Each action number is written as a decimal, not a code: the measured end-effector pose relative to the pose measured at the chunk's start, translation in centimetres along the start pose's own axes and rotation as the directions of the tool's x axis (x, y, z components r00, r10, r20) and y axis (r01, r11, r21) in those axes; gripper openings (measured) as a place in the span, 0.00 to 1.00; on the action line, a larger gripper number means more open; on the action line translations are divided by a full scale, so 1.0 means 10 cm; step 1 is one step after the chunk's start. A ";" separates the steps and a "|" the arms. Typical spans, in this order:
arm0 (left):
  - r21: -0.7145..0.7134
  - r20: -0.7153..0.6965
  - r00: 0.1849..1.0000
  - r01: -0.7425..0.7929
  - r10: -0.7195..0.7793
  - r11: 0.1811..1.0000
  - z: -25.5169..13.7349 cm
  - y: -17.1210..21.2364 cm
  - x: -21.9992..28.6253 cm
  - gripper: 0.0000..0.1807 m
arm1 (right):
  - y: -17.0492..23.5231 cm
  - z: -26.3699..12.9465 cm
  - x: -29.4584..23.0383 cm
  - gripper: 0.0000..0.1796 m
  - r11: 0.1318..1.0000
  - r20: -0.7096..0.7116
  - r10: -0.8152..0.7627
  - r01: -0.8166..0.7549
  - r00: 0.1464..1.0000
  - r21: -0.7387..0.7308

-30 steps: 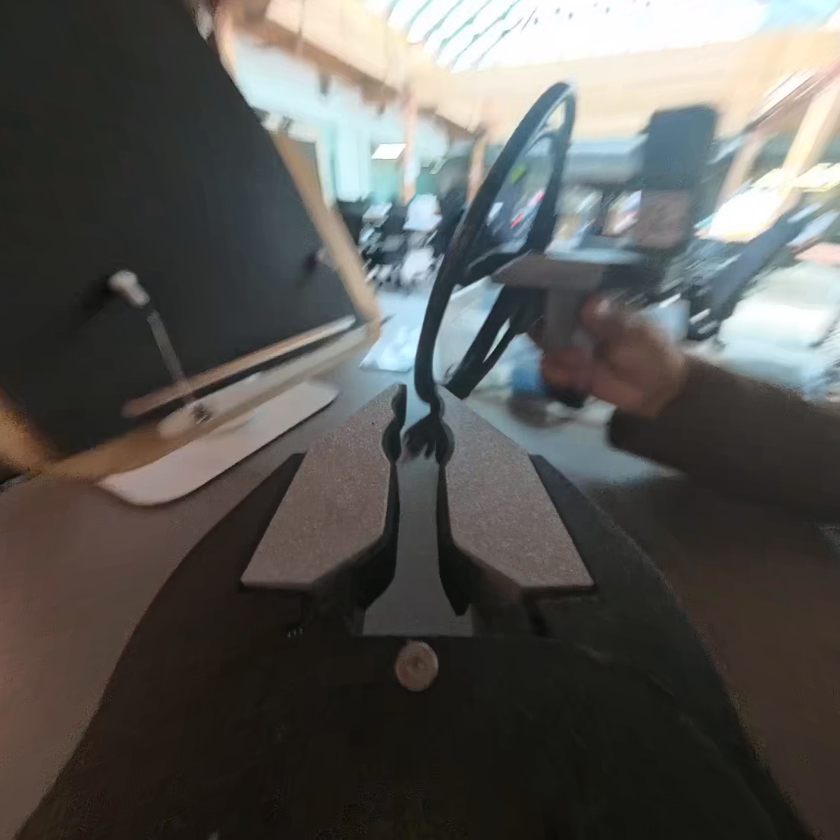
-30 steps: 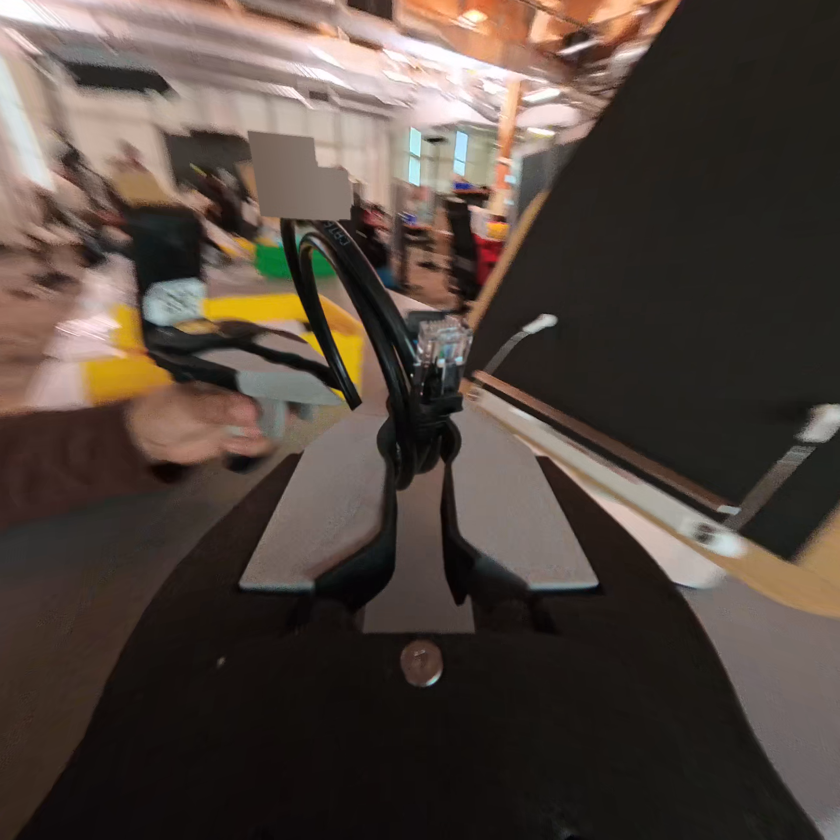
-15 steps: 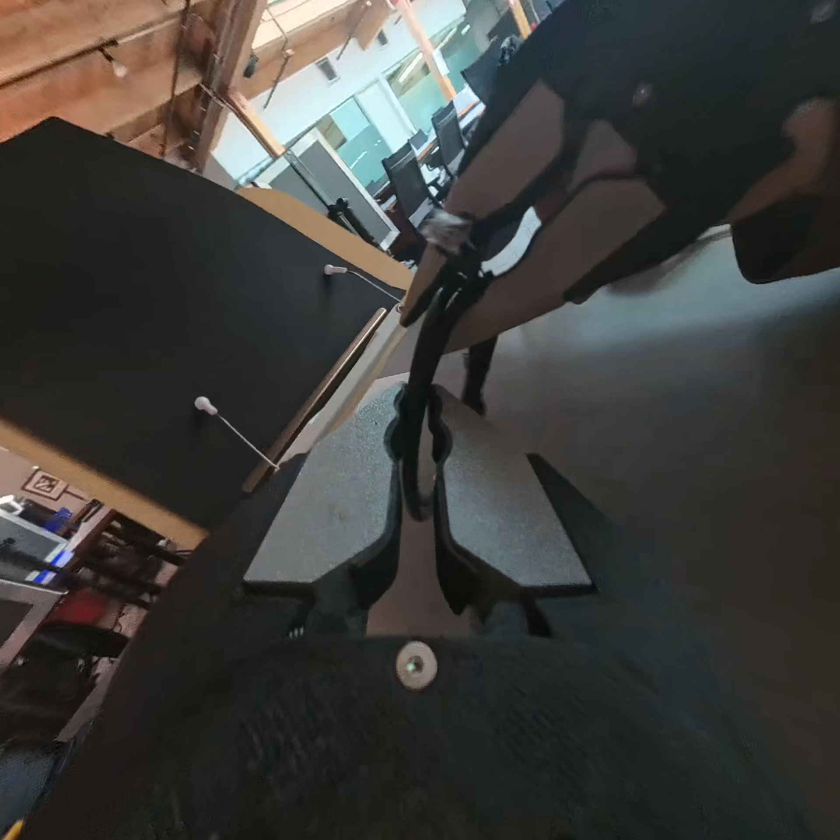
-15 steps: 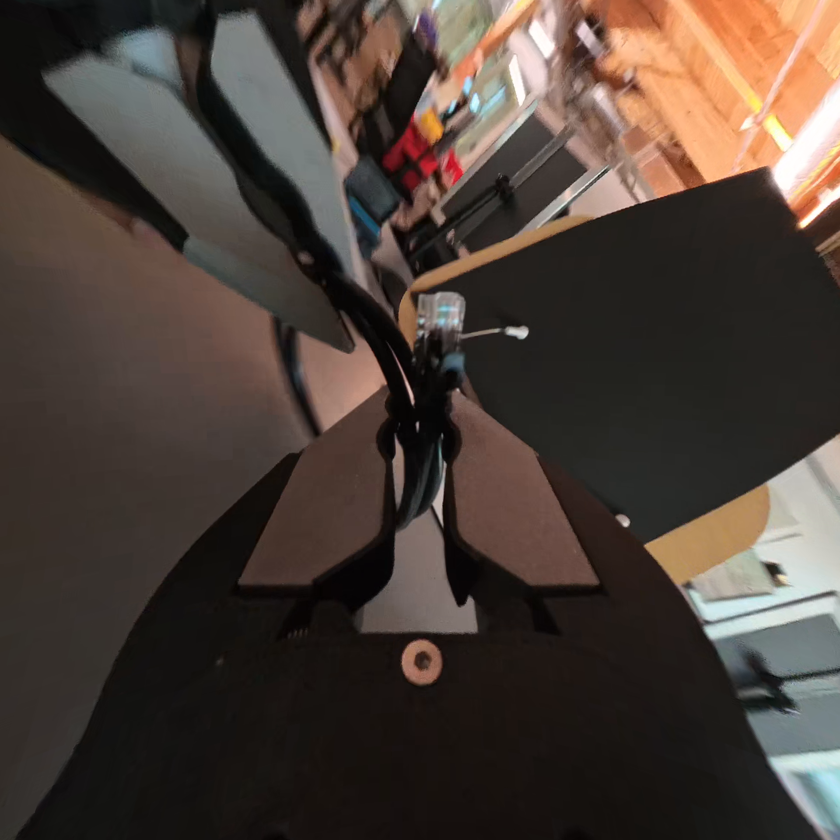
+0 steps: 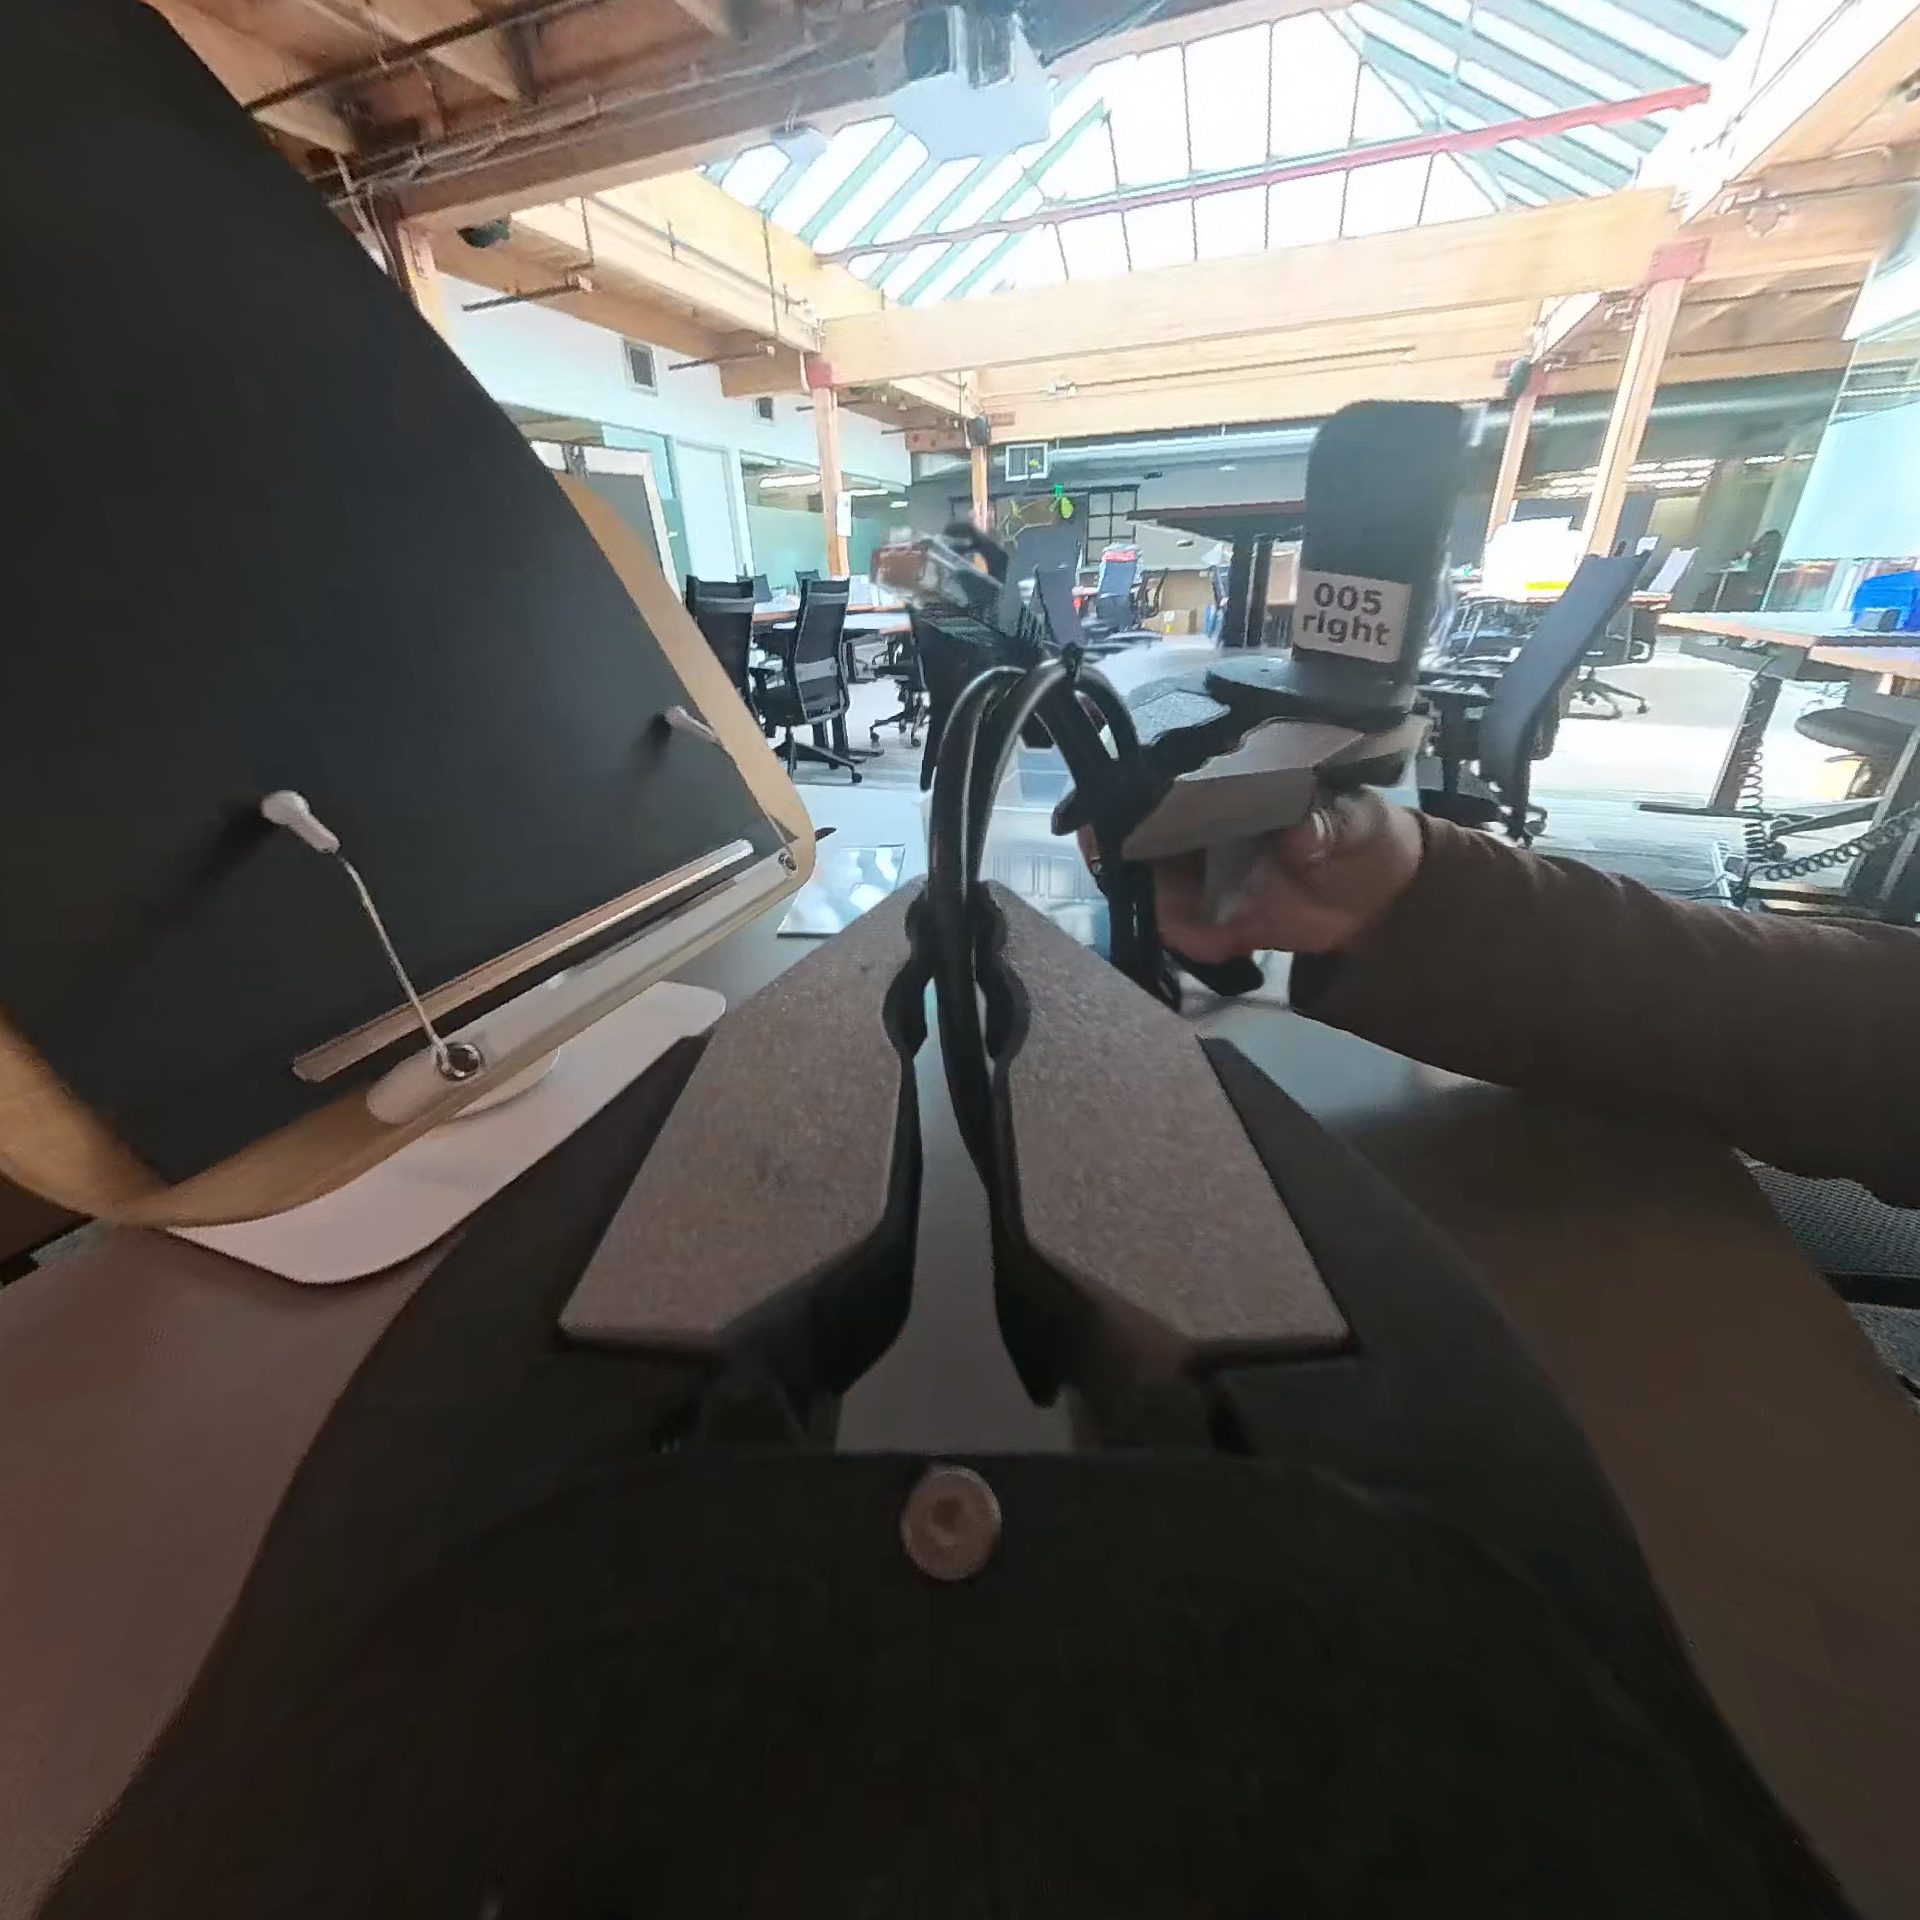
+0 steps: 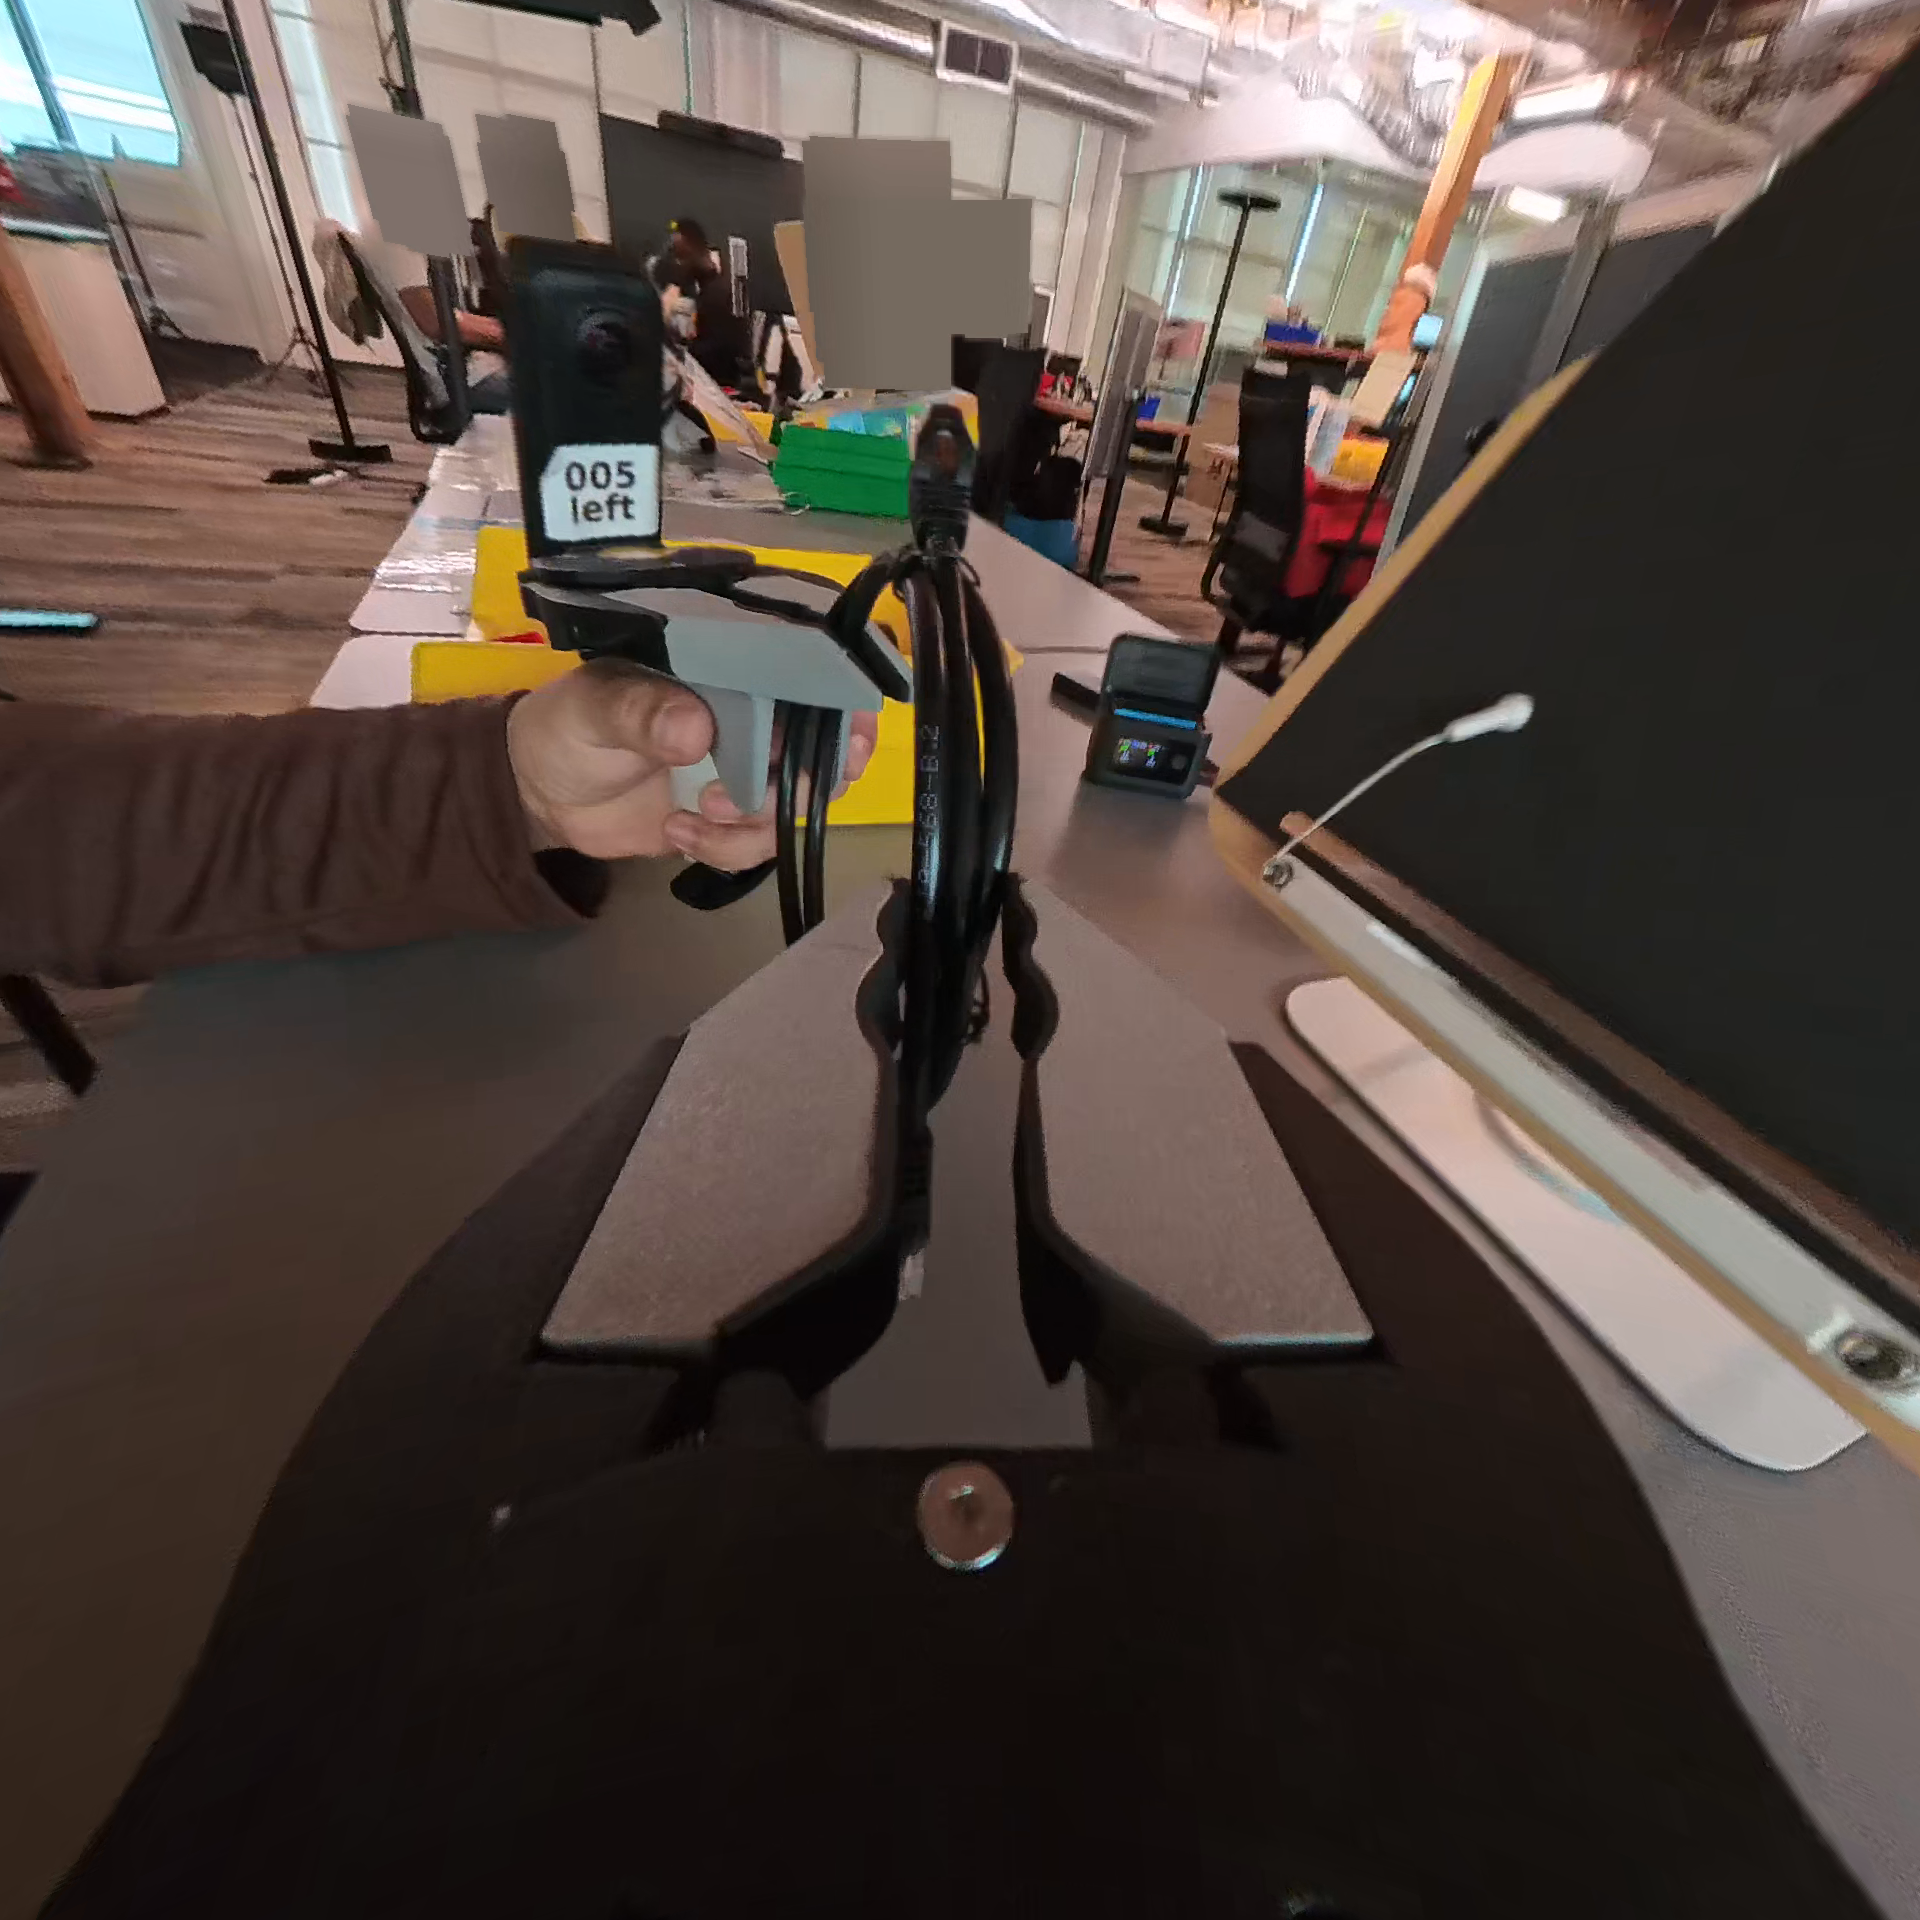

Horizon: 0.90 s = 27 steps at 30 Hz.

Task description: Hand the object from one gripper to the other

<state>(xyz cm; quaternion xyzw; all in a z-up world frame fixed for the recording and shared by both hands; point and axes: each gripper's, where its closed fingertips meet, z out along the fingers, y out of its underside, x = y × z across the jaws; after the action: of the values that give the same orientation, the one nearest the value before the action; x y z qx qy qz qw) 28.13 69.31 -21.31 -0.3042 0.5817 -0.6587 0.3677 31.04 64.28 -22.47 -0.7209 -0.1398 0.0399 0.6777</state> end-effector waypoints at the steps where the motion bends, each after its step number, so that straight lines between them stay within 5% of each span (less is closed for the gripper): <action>1: -0.013 0.018 1.000 -0.004 0.004 1.000 0.00 0.01 -0.03 0.01 | 0.04 0.02 0.04 0.07 0.998 0.004 0.052 -0.052 0.999 -0.019; 5: -0.087 0.148 0.983 -0.097 0.109 0.991 -0.06 0.05 -0.21 0.26 | 0.20 0.06 0.25 0.06 0.936 -0.004 0.347 -0.347 0.938 -0.065; 8: -0.247 0.216 0.920 -0.271 0.326 0.930 -0.11 0.17 -0.30 0.33 | 0.30 0.01 0.42 0.06 0.845 -0.028 0.530 -0.531 0.847 -0.058; 12: -0.341 0.126 0.806 -0.512 0.578 0.788 -0.02 0.31 -0.07 0.30 | 0.44 -0.09 0.62 0.05 0.747 -0.110 0.657 -0.664 0.745 -0.032; 18: -0.488 -0.071 0.431 -0.801 0.900 0.345 0.14 0.73 0.10 0.27 | 0.68 -0.08 0.67 0.05 0.636 -0.176 0.750 -0.768 0.637 -0.070; 27: -0.474 -0.129 0.304 -0.855 0.944 0.211 0.24 0.82 0.21 0.24 | 0.61 -0.16 0.72 0.06 0.586 -0.130 0.802 -0.810 0.583 -0.018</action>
<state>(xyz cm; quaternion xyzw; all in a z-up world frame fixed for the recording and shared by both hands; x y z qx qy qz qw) 30.07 65.86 -29.14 -0.0449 0.7471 -0.1286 0.6505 39.28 64.29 -27.42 -0.7320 0.2375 0.2983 0.5646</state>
